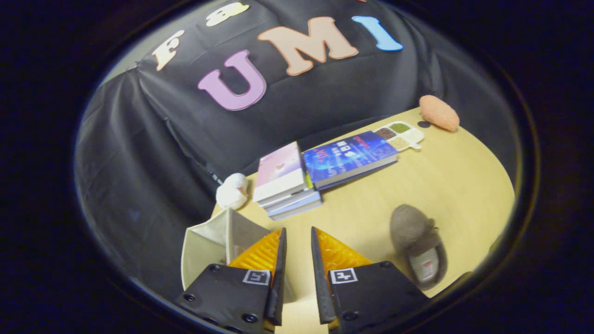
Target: Open the storage box then place both shoes into the box .Put the left shoe in first, then the right shoe, with the right side of both shoes facing outward in a uniform manner.
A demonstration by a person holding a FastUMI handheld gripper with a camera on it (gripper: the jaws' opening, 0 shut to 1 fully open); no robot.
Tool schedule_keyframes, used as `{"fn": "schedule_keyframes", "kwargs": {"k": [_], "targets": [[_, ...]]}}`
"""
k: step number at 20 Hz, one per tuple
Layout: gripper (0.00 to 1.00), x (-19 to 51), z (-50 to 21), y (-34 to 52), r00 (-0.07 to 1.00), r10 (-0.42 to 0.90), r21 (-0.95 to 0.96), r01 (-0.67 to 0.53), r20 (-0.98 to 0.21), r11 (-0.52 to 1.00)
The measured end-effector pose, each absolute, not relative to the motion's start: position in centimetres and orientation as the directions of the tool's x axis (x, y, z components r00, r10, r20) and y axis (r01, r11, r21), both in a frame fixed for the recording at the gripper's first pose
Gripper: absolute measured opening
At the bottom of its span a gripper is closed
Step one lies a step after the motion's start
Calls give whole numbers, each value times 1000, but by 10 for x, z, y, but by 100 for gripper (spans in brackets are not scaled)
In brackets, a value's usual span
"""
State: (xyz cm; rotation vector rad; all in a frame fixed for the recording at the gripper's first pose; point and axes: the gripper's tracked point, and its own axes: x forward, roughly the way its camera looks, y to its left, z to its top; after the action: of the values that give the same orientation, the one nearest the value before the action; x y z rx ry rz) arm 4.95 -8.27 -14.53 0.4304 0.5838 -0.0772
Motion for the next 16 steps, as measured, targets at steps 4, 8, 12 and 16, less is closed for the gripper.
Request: {"fn": "schedule_keyframes", "kwargs": {"k": [4,8,12,16], "targets": [[33,25,-169,-146,810,-33,334,278,-585,901],[33,-4,-200,-193,768,-96,281,344,-633,896],[35,-26,-229,-221,721,-135,241,394,-680,887],[38,-42,-252,-237,680,-151,201,410,-717,890]]}}
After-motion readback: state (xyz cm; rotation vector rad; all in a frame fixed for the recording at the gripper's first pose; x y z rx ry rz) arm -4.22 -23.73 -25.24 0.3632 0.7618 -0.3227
